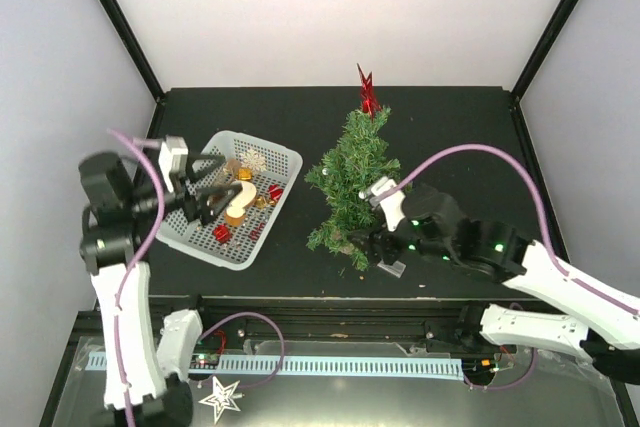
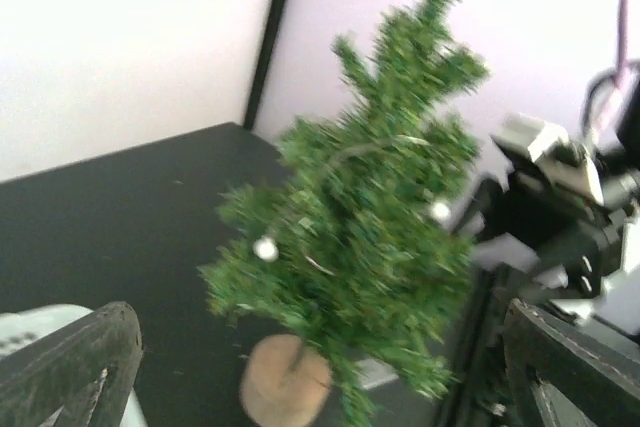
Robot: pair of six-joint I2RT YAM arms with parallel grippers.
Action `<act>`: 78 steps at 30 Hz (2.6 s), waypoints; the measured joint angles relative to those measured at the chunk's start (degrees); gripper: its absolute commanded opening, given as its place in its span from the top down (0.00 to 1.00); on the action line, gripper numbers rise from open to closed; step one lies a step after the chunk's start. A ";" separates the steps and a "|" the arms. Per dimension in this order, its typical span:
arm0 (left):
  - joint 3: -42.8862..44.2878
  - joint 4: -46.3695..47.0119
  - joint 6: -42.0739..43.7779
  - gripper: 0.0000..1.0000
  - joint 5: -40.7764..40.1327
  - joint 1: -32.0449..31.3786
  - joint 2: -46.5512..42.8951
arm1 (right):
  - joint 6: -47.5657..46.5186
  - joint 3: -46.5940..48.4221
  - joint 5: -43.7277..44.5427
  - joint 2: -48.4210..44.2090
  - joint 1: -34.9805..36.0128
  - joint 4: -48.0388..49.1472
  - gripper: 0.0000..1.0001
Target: Decorate the small christmas tree
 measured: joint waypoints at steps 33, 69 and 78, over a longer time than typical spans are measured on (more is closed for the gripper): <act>3.91 -3.52 38.60 0.10 -61.83 -3.93 48.35 | 0.92 -14.80 -6.12 8.81 15.80 27.69 0.20; -0.28 6.67 36.63 0.63 -62.79 -4.66 53.27 | 0.11 -12.28 -2.75 9.38 15.80 32.70 0.18; -0.33 6.93 36.39 0.40 -61.75 -4.66 55.43 | 0.09 -10.51 -1.16 9.18 15.80 32.20 0.18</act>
